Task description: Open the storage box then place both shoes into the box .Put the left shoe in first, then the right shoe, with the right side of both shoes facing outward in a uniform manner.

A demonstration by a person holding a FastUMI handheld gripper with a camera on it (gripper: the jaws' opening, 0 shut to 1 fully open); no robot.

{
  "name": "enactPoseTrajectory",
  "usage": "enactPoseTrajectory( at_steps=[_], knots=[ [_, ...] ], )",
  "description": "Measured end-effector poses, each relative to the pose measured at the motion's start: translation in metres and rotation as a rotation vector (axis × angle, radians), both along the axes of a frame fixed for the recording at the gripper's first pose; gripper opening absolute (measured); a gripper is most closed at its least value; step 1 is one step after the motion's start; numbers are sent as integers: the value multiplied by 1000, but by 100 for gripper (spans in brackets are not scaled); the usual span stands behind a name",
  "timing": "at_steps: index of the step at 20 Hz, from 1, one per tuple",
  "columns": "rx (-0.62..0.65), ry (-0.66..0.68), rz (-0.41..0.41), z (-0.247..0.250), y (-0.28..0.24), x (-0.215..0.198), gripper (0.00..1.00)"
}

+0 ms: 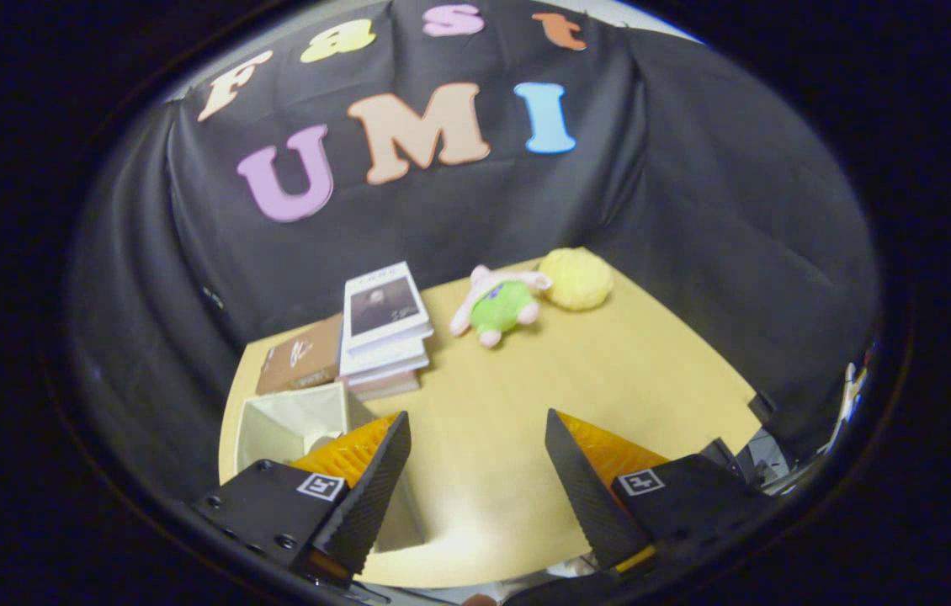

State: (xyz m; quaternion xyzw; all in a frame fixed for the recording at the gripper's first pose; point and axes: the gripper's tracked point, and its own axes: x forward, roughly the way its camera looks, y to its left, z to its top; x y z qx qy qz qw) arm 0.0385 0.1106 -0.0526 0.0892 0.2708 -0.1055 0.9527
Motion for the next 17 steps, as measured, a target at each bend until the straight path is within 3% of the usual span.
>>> enactPoseTrajectory(
  at_steps=[2,7,11,17],
  knots=[
    [-43,-87,-7,14,-29,5,100],
    [-143,-344,115,69,-57,11,100],
    [-168,-404,170,75,-64,6,100],
    [-180,-389,217,58,-64,4,100]
  ],
)
